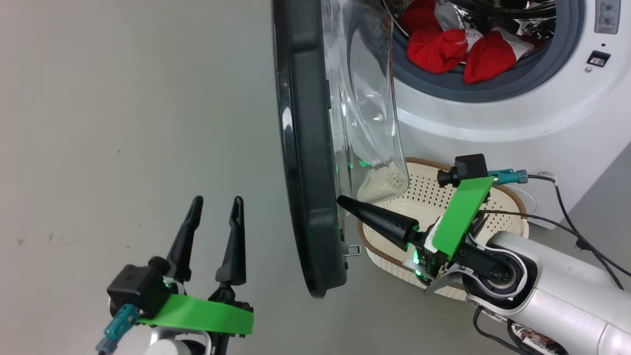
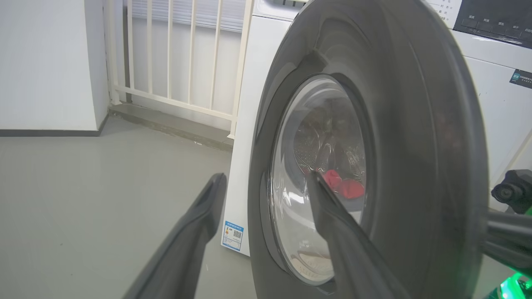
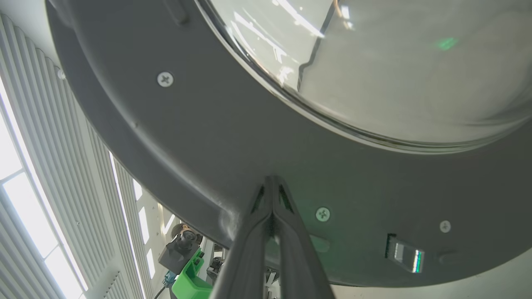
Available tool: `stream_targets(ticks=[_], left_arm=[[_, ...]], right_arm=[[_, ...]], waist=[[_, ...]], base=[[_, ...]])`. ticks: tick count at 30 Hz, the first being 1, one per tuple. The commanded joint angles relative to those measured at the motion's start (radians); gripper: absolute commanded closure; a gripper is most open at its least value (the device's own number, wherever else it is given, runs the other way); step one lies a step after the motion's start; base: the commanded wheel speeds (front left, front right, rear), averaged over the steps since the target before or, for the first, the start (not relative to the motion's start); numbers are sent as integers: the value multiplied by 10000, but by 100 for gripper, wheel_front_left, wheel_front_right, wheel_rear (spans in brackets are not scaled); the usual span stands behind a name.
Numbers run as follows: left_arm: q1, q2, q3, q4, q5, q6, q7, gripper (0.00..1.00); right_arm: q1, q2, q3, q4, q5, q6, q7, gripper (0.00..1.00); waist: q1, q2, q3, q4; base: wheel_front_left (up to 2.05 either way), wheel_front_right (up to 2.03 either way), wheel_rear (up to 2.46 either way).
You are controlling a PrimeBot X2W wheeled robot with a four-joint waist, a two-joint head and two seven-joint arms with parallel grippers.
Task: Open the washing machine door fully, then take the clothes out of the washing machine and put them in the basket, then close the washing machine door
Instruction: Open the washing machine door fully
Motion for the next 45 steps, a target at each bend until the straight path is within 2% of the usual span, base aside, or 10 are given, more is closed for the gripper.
stream_targets(ticks=[1,12,20,22,23,24,25,30,36,45], left_arm=[[-73,171,295,-253,-69,65,-78,0],[-85,171,277,-253,-100,113,-78,0],[-36,171,288,-210,-94,95,-78,0],[-21,171,316,-215,-80,89,-78,0],[-15,171,330,-217,-73,87,-78,0],[-8,171,342,-219,-69,85,-78,0],[3,171,362,-227,-71,81,-78,0],[27,171,393,-175,95,72,-78,0],[64,171,455,-156,137,76,-78,0],[205,171,580,-229,366,20,-78,0]], right_arm=[[-143,46,117,-361,163,52,-152,100],[-461,-127,595,-542,476,52,-500,100],[-576,-328,881,-539,-46,52,-1163,100],[-608,-389,929,-526,-310,52,-1456,62],[-627,-433,974,-503,-490,52,-1627,53],[-654,-489,1047,-455,-709,52,-1804,32],[-738,-606,1272,-310,-1292,52,-2203,0],[-984,-762,1896,688,-3459,52,-2987,0],[-845,-442,1901,2007,-5330,52,-3258,0],[228,230,-766,3319,-10223,52,-3270,0]], waist=[[0,0,26,15],[0,0,65,24],[0,0,-55,-37],[0,0,-87,-79],[0,0,-99,-101],[0,0,-108,-123],[0,0,-118,-172],[0,0,-180,-331],[0,0,-294,-499],[0,0,-490,-704]], base=[[0,0,0],[0,0,0],[0,0,0],[0,0,0],[0,0,0],[0,0,0],[0,0,0],[0,0,0],[0,0,0],[0,0,0]])
